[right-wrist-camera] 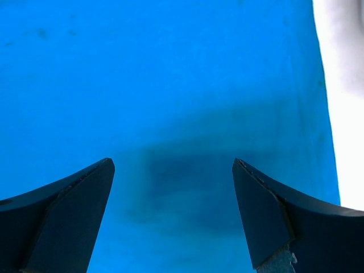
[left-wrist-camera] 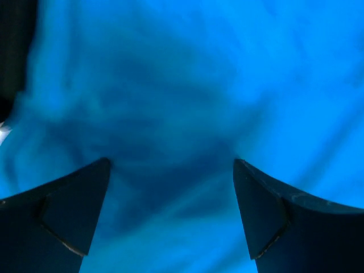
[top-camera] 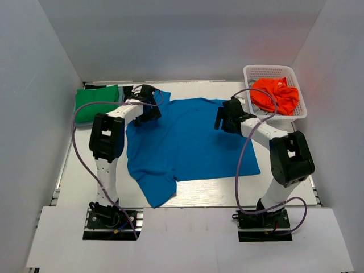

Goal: Fold and stack the t-shirts
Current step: Flatten out the tshirt

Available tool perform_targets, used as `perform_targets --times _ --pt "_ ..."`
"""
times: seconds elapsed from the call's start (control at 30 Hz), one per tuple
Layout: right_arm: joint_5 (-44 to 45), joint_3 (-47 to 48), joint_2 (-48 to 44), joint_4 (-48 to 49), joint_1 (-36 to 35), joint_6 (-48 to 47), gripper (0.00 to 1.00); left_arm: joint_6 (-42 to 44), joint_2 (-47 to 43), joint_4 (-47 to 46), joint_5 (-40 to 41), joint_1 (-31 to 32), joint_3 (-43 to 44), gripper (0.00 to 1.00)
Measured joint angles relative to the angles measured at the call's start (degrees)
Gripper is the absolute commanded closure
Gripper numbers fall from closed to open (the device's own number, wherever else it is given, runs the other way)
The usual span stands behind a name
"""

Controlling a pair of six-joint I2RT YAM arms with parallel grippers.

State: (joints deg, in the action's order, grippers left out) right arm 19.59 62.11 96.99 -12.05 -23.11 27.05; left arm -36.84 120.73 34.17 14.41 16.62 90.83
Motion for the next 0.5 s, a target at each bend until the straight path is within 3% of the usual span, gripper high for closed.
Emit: perform_targets --times 0.5 --pt "-6.4 13.9 16.8 -2.8 6.0 -2.0 0.1 7.6 15.4 6.1 1.3 -0.3 22.6 0.0"
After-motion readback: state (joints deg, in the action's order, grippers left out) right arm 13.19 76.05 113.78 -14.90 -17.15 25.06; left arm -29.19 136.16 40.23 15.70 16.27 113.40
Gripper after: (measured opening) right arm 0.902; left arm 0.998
